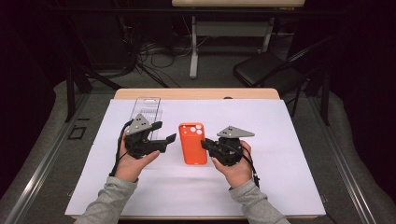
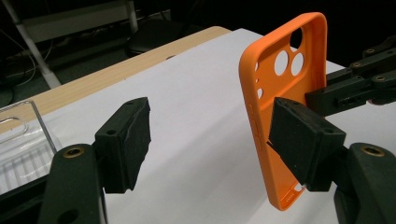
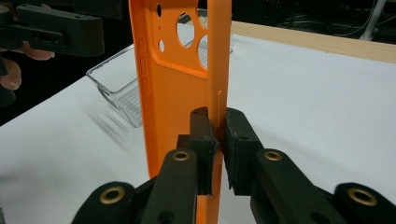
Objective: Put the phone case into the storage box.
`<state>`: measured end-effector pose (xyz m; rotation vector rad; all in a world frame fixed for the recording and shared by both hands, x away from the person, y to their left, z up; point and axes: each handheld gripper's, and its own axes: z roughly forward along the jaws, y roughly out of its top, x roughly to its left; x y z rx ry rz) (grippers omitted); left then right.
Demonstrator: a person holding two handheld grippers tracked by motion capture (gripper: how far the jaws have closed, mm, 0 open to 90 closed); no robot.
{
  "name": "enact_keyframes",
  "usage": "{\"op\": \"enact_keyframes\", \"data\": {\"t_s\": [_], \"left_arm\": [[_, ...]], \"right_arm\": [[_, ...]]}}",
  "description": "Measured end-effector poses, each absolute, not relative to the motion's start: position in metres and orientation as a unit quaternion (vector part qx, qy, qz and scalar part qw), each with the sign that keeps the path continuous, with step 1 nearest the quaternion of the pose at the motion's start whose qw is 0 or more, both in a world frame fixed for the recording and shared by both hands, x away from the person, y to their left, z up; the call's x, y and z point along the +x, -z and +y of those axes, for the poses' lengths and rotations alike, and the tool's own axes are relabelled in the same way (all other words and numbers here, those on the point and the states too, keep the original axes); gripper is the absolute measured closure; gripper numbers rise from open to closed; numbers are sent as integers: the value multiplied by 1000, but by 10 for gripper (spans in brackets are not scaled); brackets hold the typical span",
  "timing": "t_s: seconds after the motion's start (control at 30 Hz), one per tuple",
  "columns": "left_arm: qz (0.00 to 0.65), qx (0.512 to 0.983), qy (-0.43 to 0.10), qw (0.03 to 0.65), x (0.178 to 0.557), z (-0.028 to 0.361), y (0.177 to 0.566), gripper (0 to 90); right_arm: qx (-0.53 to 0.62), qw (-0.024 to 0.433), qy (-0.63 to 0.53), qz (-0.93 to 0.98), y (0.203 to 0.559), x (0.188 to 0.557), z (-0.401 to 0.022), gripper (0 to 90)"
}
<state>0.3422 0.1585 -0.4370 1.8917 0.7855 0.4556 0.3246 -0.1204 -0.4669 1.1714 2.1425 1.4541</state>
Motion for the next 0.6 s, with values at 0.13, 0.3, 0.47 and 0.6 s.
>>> {"op": "enact_keyframes", "data": {"t_s": [0.13,0.3,0.47,0.6], "left_arm": [[321,781,-190,501,341,157,436,295],[318,784,-196,497,340,155,435,297],[319,786,-203,488,340,155,436,297],[318,789,-211,481,340,156,436,297]], "right_arm": [[411,150,-500,747,467,324,-118,829],[413,156,-482,756,469,323,-114,829],[417,163,-471,760,469,324,-109,829],[422,168,-460,763,470,325,-106,829]]}}
